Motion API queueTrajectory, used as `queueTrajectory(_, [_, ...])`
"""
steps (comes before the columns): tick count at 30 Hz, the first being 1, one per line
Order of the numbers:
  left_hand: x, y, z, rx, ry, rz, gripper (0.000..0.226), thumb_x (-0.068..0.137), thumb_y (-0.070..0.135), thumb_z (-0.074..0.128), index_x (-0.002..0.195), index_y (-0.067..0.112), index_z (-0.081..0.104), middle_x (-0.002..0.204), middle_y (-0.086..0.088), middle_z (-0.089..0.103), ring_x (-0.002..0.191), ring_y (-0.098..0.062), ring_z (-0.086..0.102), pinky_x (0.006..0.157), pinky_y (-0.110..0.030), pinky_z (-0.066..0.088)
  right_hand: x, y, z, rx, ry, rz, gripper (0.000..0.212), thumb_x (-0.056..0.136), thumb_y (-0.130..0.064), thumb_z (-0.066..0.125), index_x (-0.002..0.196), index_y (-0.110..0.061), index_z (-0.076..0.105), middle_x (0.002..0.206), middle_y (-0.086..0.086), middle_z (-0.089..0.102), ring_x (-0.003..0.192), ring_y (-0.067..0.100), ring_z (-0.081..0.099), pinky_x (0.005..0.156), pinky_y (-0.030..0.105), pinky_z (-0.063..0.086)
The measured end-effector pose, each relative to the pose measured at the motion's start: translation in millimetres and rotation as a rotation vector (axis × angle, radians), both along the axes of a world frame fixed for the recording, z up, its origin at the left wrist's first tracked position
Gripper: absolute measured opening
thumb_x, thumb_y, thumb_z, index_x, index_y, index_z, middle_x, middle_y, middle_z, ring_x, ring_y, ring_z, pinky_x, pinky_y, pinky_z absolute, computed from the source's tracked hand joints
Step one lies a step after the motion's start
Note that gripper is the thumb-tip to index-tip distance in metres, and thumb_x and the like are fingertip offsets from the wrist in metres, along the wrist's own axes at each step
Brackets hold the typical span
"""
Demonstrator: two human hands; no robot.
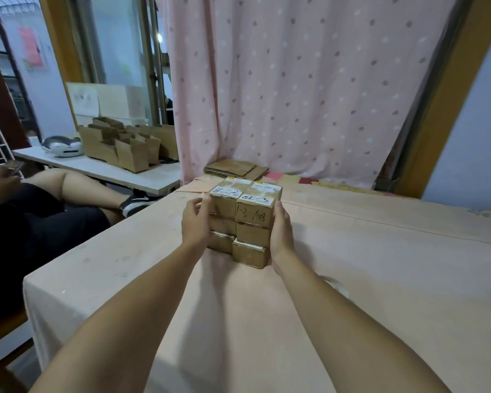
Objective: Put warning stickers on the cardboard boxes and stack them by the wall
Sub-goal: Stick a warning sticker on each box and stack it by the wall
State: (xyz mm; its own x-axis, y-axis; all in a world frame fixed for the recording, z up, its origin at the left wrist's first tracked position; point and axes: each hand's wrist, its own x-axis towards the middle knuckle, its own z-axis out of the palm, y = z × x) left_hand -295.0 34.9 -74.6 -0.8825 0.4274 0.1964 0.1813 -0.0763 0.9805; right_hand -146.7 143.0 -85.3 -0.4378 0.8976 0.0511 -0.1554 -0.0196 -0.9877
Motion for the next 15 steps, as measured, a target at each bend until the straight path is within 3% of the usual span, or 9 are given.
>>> queueTrajectory(3, [4,-3,15,-0.04,0.181,0.122,0.043,0.092,0.053,0.054,0.119,0.021,0.064,0.124,0.003,0.056,0.119,-0.013,0.051,0.102,-0.033,0.042,7,-2,12,0.037,-0.063,-0.073,0.069,0.076,-0.087,0.046,0.122,-0.041,0.067,0.114,-0.013,0.073,0.106,0.015,0.069,0.099,0.043,0.055])
queueTrajectory(5, [14,-5,25,-0.087,0.268,0.152,0.035,0.094,0.045,0.056,0.117,0.02,0.065,0.124,0.003,0.053,0.12,-0.012,0.047,0.097,-0.03,0.04,14,-9,20,0.034,-0.126,-0.12,0.069,0.075,-0.084,0.052,0.124,-0.037,0.065,0.118,-0.009,0.065,0.112,0.019,0.062,0.102,0.044,0.05])
queueTrajectory(9, [46,-6,40,-0.233,0.479,0.13,0.022,0.094,0.031,0.053,0.096,0.014,0.068,0.104,0.002,0.057,0.104,-0.017,0.05,0.085,-0.036,0.044,24,-18,29,0.107,-0.282,-0.166,0.066,0.083,-0.072,0.056,0.134,-0.03,0.057,0.132,0.003,0.053,0.126,0.027,0.049,0.109,0.047,0.042])
queueTrajectory(13, [75,-3,39,-0.301,0.46,0.081,0.031,0.094,0.037,0.052,0.075,0.016,0.064,0.079,0.003,0.063,0.081,-0.019,0.059,0.059,-0.032,0.038,33,-25,37,0.135,-0.314,-0.111,0.042,0.092,-0.056,0.057,0.119,-0.026,0.066,0.121,-0.001,0.067,0.11,0.022,0.059,0.093,0.034,0.048])
queueTrajectory(15, [84,-2,37,-0.292,0.394,0.04,0.026,0.094,0.039,0.055,0.085,0.018,0.069,0.082,0.006,0.067,0.081,-0.016,0.061,0.062,-0.031,0.039,39,-31,41,0.153,-0.316,-0.09,0.032,0.096,-0.044,0.059,0.12,-0.024,0.067,0.117,-0.003,0.069,0.103,0.02,0.06,0.083,0.029,0.043])
